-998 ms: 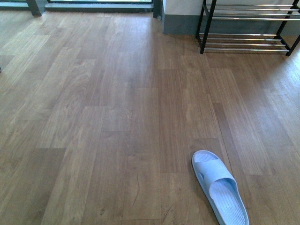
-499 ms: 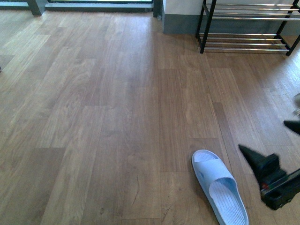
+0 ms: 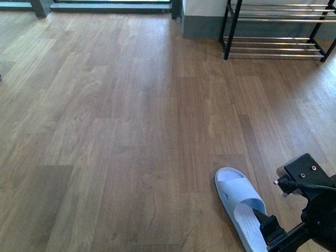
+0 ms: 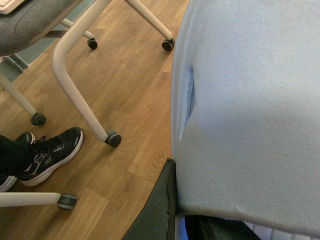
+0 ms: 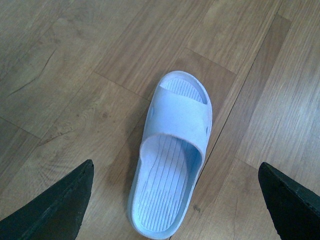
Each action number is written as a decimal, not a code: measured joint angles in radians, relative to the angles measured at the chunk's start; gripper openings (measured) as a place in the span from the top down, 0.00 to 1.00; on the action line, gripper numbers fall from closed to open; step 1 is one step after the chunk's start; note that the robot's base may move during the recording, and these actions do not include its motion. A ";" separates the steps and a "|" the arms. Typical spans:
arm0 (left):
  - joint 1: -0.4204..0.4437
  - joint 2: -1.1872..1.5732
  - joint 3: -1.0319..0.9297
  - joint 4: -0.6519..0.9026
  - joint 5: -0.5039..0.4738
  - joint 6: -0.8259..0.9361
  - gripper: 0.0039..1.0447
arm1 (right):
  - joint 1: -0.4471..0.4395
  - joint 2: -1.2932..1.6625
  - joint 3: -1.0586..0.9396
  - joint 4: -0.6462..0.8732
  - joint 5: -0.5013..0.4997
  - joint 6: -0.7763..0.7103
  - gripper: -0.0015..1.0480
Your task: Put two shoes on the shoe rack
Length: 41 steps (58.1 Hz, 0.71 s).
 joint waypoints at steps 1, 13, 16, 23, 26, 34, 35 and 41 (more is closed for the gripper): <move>0.000 0.000 0.000 0.000 0.000 0.000 0.98 | -0.005 0.015 0.012 0.000 -0.005 -0.005 0.09; 0.000 -0.001 0.000 0.000 -0.002 0.000 0.98 | -0.124 0.344 0.341 -0.159 -0.028 0.061 0.09; 0.000 -0.001 0.000 0.000 -0.002 0.000 0.98 | -0.155 0.365 0.364 -0.175 -0.027 0.082 0.09; -0.002 -0.001 0.000 0.000 0.002 0.000 0.98 | -0.227 0.352 0.403 -0.203 -0.039 0.091 0.09; -0.001 -0.001 0.000 0.000 -0.001 0.000 0.98 | -0.250 0.345 0.427 -0.211 -0.043 0.092 0.09; -0.001 -0.001 0.000 0.000 0.000 0.000 0.98 | -0.256 0.354 0.449 -0.211 -0.046 0.103 0.09; -0.001 -0.001 0.000 0.000 0.000 0.000 0.98 | -0.255 0.356 0.451 -0.211 -0.046 0.103 0.09; -0.001 -0.001 0.000 0.000 -0.001 0.000 0.98 | -0.244 0.378 0.470 -0.211 -0.038 0.115 0.09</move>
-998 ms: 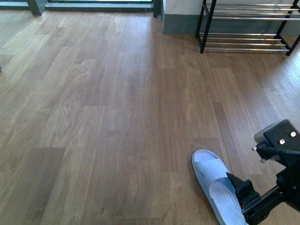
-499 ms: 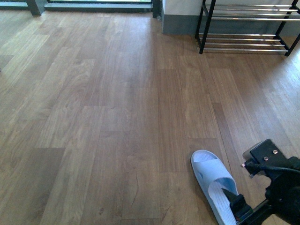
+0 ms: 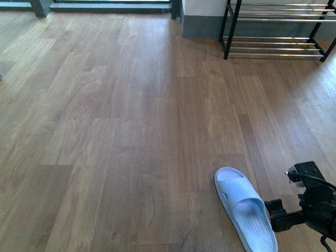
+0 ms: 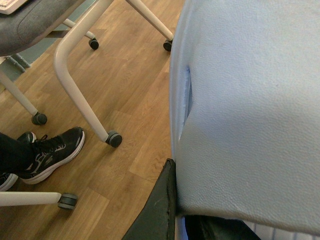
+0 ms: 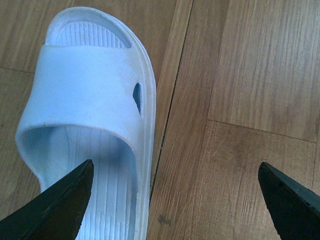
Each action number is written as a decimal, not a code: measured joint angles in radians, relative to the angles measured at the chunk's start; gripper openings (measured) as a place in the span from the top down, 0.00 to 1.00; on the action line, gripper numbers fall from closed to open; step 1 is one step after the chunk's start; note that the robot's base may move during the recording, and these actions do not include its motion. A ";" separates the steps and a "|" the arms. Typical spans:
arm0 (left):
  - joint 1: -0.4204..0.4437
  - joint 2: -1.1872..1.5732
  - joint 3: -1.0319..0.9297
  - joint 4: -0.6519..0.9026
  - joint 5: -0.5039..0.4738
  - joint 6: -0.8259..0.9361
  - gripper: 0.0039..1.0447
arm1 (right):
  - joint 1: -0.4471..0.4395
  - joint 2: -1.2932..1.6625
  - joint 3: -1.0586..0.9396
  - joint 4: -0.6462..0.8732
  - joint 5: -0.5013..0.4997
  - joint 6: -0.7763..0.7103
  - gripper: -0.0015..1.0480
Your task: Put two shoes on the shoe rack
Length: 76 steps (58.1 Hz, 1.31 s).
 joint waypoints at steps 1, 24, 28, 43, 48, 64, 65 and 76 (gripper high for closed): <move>0.000 0.000 0.000 0.000 0.000 0.000 0.98 | 0.003 0.003 0.002 0.001 0.002 0.001 0.09; 0.000 0.000 0.000 0.000 0.000 0.000 0.98 | 0.146 0.097 0.063 0.015 0.011 0.012 0.09; 0.000 0.000 0.000 0.000 0.000 0.000 0.98 | 0.151 0.108 0.081 0.014 0.016 0.012 0.09; 0.000 0.000 0.000 0.000 0.000 0.000 0.98 | 0.130 0.158 0.180 -0.012 0.033 0.003 0.09; 0.000 0.000 0.000 0.000 0.000 0.000 0.98 | 0.119 0.170 0.203 -0.020 0.042 -0.002 0.09; 0.000 0.000 0.000 0.000 0.001 0.000 0.98 | 0.103 0.183 0.228 -0.003 0.083 0.003 0.35; 0.000 0.000 0.000 0.000 0.001 0.000 0.98 | 0.103 0.183 0.228 -0.004 0.084 0.003 0.37; 0.000 0.000 0.000 0.000 0.000 0.000 0.98 | 0.099 0.180 0.222 -0.026 0.102 0.016 0.61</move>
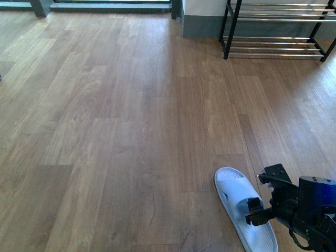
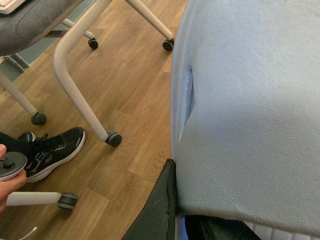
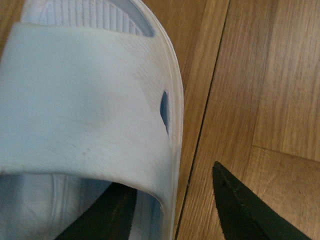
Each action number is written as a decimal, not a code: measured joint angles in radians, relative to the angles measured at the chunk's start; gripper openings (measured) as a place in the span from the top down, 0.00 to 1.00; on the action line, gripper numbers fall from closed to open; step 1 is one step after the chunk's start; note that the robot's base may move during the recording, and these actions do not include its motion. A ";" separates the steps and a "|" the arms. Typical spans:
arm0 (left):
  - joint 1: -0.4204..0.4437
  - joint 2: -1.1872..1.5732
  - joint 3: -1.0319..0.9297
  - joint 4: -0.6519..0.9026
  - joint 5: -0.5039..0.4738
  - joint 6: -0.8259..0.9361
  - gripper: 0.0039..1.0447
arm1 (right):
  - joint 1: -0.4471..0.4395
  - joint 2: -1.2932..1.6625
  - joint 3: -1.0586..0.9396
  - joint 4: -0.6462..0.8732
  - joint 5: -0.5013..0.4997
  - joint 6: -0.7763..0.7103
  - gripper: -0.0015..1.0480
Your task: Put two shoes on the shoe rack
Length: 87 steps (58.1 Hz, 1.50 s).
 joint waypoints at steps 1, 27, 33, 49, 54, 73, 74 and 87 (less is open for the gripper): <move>0.000 0.000 0.000 0.000 0.000 0.000 0.98 | 0.000 0.000 -0.001 -0.002 0.001 0.002 0.64; 0.000 0.000 0.000 0.000 0.000 0.000 0.98 | -0.010 -0.036 -0.063 0.039 0.009 0.003 0.98; 0.000 0.000 0.000 0.000 0.000 0.000 0.98 | -0.027 -0.094 -0.125 0.076 -0.013 0.002 0.98; 0.000 0.000 0.000 0.000 0.000 0.000 0.98 | -0.147 -0.518 -0.433 0.117 -0.137 -0.080 0.98; 0.000 0.000 0.000 0.000 0.000 0.000 0.98 | -0.200 -0.747 -0.555 0.060 -0.173 -0.125 0.98; 0.000 0.000 0.000 0.000 0.000 0.000 0.98 | -0.243 -1.780 -0.852 -0.442 -0.294 -0.177 0.98; 0.000 0.000 0.000 0.000 0.000 0.000 0.98 | -0.240 -1.801 -0.854 -0.454 -0.294 -0.177 0.98; 0.000 0.000 0.000 0.000 0.000 0.000 0.98 | -0.171 -2.596 -0.908 -0.959 -0.218 -0.085 0.98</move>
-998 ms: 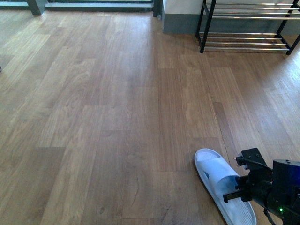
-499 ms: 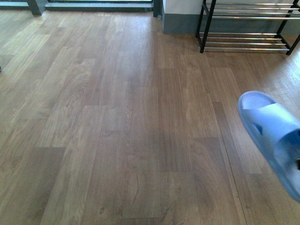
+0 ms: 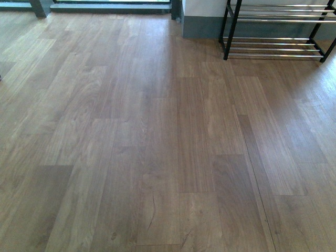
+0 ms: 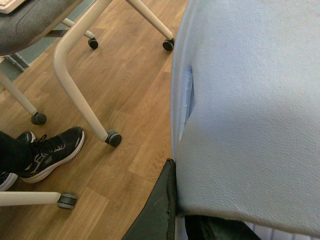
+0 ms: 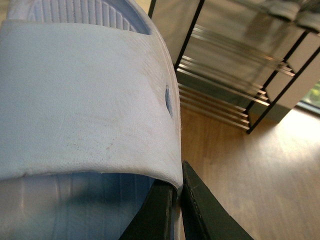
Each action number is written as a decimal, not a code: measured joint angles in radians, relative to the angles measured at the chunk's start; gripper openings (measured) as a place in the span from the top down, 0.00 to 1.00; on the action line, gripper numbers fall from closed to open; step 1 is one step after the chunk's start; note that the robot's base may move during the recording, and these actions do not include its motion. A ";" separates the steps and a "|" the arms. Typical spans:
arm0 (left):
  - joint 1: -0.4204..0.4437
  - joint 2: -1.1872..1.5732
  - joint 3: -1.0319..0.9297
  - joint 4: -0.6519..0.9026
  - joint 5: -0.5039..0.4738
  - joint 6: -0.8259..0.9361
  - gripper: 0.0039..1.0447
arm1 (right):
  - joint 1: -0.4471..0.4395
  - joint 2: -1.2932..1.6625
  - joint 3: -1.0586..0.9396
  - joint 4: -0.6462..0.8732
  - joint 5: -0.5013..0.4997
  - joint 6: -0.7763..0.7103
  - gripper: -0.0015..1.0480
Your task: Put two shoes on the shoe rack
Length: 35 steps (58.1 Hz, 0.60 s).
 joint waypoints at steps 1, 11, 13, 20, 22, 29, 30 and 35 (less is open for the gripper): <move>0.000 0.000 0.000 0.000 0.000 0.000 0.98 | 0.017 -0.057 -0.008 -0.039 0.022 0.012 0.98; 0.000 0.000 0.000 0.000 0.000 0.000 0.98 | 0.090 -0.241 -0.055 -0.111 0.082 0.051 0.98; 0.000 0.000 0.000 0.000 0.000 0.000 0.98 | 0.091 -0.244 -0.055 -0.111 0.085 0.056 0.98; 0.000 0.000 0.000 0.000 0.000 0.000 0.98 | 0.093 -0.249 -0.055 -0.112 0.089 0.065 0.98; 0.000 0.000 0.000 0.000 0.000 0.000 0.98 | 0.093 -0.250 -0.055 -0.112 0.089 0.066 0.98; 0.002 0.000 0.000 0.000 -0.003 0.000 0.98 | 0.094 -0.252 -0.056 -0.112 0.085 0.066 0.98; 0.002 0.000 0.000 0.000 -0.005 0.000 0.98 | 0.094 -0.253 -0.056 -0.112 0.084 0.067 0.98; 0.002 0.000 0.000 0.000 -0.003 0.000 0.98 | 0.095 -0.253 -0.057 -0.113 0.088 0.068 0.98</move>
